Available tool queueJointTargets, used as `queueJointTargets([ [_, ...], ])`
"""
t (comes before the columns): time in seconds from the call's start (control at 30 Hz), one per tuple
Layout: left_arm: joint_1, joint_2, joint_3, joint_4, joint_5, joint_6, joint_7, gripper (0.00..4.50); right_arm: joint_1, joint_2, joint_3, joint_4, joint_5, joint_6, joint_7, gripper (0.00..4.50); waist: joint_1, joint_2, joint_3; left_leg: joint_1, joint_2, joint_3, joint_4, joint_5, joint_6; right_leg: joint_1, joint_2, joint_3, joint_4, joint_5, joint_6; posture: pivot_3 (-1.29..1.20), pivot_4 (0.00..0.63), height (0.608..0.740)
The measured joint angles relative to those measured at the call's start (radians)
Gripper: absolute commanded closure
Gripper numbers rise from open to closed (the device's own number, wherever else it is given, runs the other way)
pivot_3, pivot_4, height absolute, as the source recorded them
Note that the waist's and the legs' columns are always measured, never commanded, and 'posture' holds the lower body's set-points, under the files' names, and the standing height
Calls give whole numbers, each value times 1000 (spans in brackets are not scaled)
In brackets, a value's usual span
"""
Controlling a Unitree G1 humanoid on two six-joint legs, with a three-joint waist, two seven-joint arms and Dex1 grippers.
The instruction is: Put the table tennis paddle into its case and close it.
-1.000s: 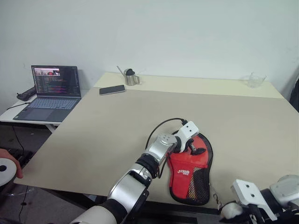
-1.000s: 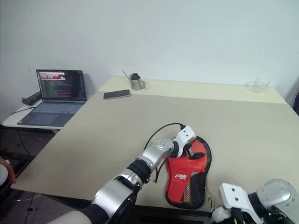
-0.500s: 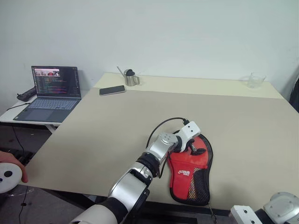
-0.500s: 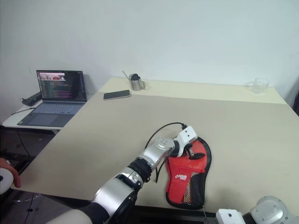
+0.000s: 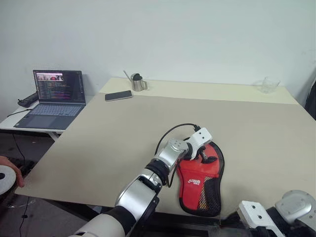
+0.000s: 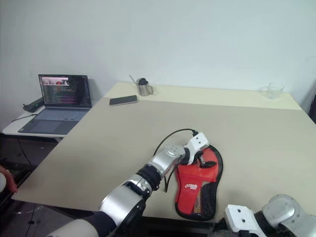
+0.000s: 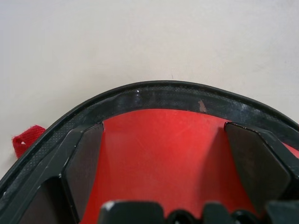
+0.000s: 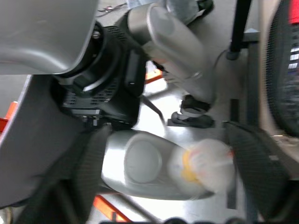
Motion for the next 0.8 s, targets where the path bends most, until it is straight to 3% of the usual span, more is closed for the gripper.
queueJointTargets([
  [0.2, 12, 4, 34, 0, -13, -40, -26, 0, -166, 25, -74, 116, 24, 7, -7, 46, -2, 2, 1, 0, 0, 1, 1, 1, -1, -1, 0, 1, 1, 0, 0, 0, 150, 740],
  [0.43, 74, 112, 105, -264, -160, 66, -260, 0, -595, 120, -139, 327, 85, 120, -78, 46, -26, 7, 12, -9, 0, 1, 1, 2, -2, -12, 0, 1, 2, 5, -10, 0, 150, 740],
  [0.5, 89, 202, 126, -439, -218, 145, -337, 0, -695, 138, -100, 420, 62, 152, -75, 46, -31, 8, 12, -19, 0, 3, 2, 2, -2, -23, 0, 3, 3, 5, -11, 0, 150, 740],
  [0.73, 208, 516, 205, -850, -344, 341, -470, 0, -855, 162, -28, 727, -15, 132, 24, 46, -43, 10, 13, -23, -1, 8, 0, 2, -3, -31, 0, 9, 3, 5, -11, 0, 150, 740],
  [0.8, 330, 678, 250, -982, -393, 373, -529, 0, -910, 162, -17, 832, -32, 56, 87, 46, -54, 12, 15, -23, -1, 9, -1, 2, -3, -32, 0, 11, 4, 6, -12, 0, 150, 740],
])
